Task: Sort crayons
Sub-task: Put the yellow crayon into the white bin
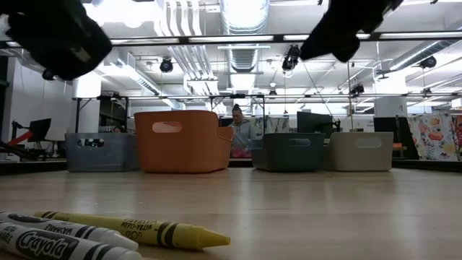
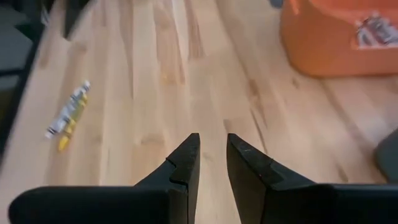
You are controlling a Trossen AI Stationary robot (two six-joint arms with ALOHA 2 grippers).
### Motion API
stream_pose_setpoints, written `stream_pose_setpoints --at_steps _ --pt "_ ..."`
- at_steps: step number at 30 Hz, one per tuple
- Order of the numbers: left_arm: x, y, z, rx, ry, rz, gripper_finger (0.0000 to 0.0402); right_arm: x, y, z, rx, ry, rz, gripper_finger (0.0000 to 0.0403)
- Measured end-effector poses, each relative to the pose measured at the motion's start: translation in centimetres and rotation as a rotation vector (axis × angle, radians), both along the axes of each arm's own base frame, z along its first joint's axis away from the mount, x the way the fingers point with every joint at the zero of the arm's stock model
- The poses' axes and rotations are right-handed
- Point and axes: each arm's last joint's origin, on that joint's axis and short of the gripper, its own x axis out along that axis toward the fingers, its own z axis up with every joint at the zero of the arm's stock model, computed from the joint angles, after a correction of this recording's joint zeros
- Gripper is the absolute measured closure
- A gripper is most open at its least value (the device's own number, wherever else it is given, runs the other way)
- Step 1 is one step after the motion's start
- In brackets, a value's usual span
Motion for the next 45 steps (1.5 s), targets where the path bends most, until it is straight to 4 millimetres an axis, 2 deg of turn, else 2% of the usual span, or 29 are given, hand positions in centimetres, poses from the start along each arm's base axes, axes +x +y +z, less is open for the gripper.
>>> stream_pose_setpoints --at_steps 7,13,18,29,38,45 --pt "0.4 -3.6 -0.7 0.036 0.004 -0.012 0.0281 1.9 0.7 -2.7 -0.025 0.090 -0.007 0.0331" --pt "2.1 -5.2 -2.9 0.149 0.047 -0.023 0.0281 3.0 1.5 -3.8 -0.028 0.110 0.001 0.0328" --pt "3.2 -6.2 -4.6 0.194 0.068 -0.036 0.0281 3.7 3.5 -4.3 -0.004 0.035 0.056 0.0328" --pt "3.6 -6.2 -4.7 0.241 0.017 0.047 0.0281 4.9 8.3 -7.0 -0.007 -0.066 0.204 0.0328" --pt "3.7 -6.1 -4.7 0.254 0.001 0.075 0.0281 7.4 11.8 -9.1 -0.023 -0.069 0.259 0.0328" --pt "3.8 -6.2 -4.5 0.252 0.001 0.074 0.0281 9.0 15.0 -9.8 -0.030 -0.067 0.305 0.0328"
